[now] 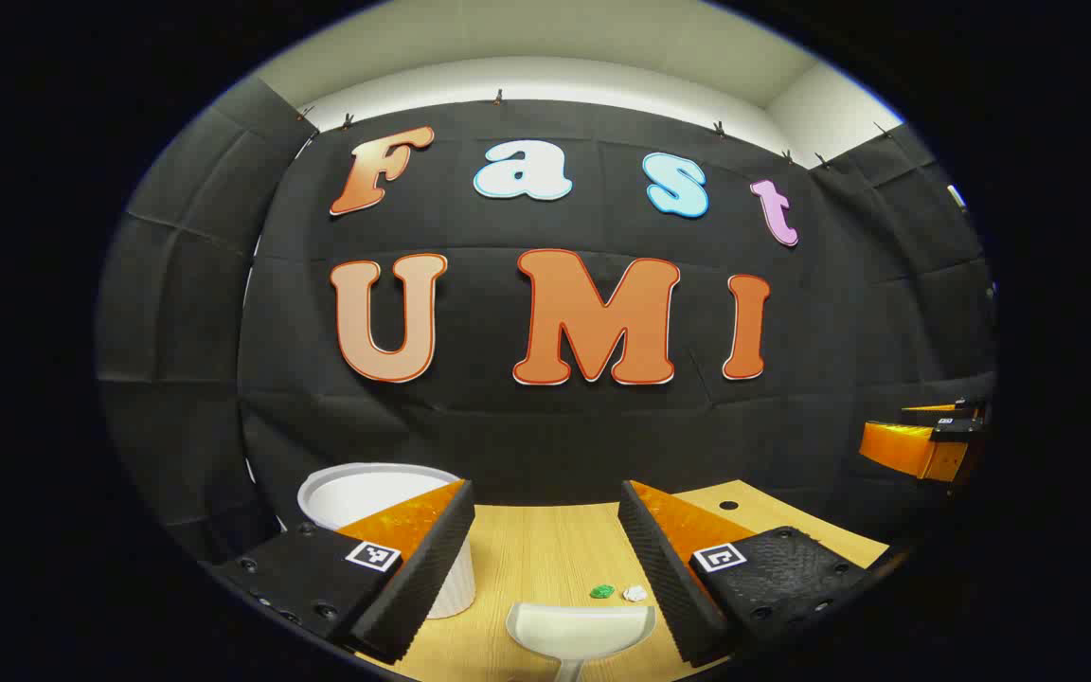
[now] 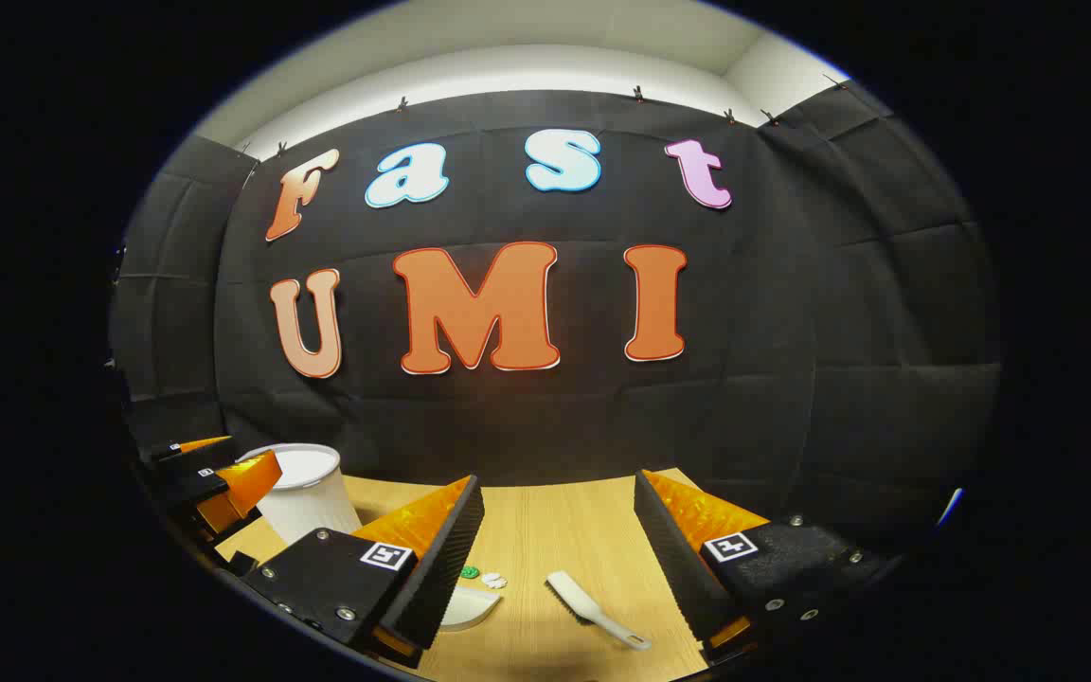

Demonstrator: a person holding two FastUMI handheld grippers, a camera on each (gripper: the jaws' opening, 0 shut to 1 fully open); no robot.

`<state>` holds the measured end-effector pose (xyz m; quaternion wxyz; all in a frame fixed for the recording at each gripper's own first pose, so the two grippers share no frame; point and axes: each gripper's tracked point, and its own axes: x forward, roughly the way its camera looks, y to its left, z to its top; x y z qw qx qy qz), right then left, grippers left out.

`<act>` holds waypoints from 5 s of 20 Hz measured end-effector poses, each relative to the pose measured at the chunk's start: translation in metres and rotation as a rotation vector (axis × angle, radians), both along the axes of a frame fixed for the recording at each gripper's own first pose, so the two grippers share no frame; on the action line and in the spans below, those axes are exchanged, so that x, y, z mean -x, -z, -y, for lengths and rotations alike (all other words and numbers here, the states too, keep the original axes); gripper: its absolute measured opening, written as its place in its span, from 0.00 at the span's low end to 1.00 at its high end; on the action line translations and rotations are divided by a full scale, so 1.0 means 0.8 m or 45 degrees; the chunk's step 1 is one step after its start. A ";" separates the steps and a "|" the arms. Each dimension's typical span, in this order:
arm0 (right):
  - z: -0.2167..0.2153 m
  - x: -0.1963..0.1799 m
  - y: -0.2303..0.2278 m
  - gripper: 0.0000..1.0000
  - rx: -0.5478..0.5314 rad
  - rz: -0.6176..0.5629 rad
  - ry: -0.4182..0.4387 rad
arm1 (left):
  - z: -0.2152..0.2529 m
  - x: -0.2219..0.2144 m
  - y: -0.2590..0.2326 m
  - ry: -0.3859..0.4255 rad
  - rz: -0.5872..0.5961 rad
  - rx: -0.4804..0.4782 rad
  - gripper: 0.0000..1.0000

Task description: Pick up the small broom and dustpan from the desktop, sweep the trash into the dustpan with the broom, and then empty the trash into the garbage bin.

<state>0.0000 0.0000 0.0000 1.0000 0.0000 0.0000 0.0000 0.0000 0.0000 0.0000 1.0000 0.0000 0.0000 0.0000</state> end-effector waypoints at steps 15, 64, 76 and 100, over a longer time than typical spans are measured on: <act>0.029 -0.078 0.014 0.96 -0.046 -0.066 -0.324 | 0.048 0.009 -0.036 -0.288 0.113 -0.013 0.96; 0.052 -0.115 0.047 0.96 -0.030 -0.168 -0.259 | 0.022 -0.050 0.116 -0.086 -0.417 -0.030 0.96; 0.095 -0.105 0.114 0.96 -0.138 -0.332 -0.180 | 0.019 0.064 0.365 0.221 -1.777 -0.116 0.99; 0.079 -0.086 0.292 0.97 0.056 -1.038 -0.355 | 0.029 0.007 0.387 0.329 -1.936 -0.220 0.33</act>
